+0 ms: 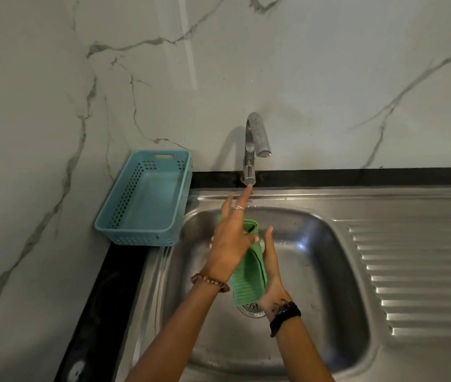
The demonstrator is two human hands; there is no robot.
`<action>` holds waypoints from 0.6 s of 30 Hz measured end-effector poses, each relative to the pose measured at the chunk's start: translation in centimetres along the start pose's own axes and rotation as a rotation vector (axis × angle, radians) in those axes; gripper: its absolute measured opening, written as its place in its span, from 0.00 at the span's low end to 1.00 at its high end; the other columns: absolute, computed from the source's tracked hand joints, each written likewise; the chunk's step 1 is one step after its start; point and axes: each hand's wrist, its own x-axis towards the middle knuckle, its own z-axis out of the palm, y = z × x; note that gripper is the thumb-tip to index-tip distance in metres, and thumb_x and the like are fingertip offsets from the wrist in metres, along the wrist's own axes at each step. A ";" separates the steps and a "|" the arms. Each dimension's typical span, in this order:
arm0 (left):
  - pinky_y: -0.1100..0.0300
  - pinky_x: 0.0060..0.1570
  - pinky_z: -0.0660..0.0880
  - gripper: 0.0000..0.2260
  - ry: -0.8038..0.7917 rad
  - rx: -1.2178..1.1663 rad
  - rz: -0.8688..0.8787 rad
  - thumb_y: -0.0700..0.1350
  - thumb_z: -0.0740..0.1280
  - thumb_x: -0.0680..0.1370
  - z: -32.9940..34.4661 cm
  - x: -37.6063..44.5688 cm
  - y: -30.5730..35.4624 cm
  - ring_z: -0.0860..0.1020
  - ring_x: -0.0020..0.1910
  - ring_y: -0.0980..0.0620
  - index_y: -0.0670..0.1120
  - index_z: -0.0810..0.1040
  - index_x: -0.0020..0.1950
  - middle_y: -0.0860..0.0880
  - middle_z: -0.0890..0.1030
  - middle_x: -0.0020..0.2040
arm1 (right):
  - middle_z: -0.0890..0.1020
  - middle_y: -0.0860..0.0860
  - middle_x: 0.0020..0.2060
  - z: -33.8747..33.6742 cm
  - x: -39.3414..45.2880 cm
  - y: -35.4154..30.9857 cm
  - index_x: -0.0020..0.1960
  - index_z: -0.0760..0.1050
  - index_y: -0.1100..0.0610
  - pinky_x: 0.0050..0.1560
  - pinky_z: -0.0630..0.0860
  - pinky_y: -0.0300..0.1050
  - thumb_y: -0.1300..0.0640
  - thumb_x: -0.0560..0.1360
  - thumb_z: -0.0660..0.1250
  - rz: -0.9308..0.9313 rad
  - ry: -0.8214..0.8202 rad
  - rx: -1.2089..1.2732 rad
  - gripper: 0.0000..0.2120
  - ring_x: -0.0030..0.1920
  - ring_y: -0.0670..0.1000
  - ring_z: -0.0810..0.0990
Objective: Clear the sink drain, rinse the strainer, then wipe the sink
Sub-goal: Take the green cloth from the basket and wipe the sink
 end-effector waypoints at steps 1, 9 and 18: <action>0.54 0.54 0.78 0.46 0.011 -0.043 -0.025 0.33 0.72 0.67 0.1 0.2 -0.2 0.78 0.53 0.49 0.66 0.52 0.71 0.49 0.56 0.74 | 0.86 0.57 0.40 -0.4 -0.2 0.1 0.51 0.81 0.58 0.33 0.81 0.45 0.30 0.68 0.56 -0.010 -0.010 0.026 0.34 0.38 0.54 0.86; 0.48 0.57 0.76 0.44 0.077 -0.161 -0.103 0.44 0.78 0.63 0.4 -0.1 -0.7 0.80 0.50 0.47 0.57 0.57 0.72 0.48 0.58 0.68 | 0.84 0.54 0.30 -2.5 -1.1 2.4 0.34 0.83 0.58 0.34 0.82 0.45 0.53 0.81 0.50 -0.073 0.146 0.061 0.28 0.35 0.55 0.82; 0.55 0.51 0.70 0.17 0.023 0.036 -0.159 0.61 0.68 0.69 0.6 -1.3 -2.9 0.73 0.45 0.52 0.51 0.67 0.35 0.53 0.69 0.44 | 0.79 0.57 0.22 -1.4 -2.7 1.8 0.25 0.79 0.61 0.56 0.74 0.48 0.62 0.82 0.46 -0.064 0.261 0.035 0.33 0.33 0.58 0.76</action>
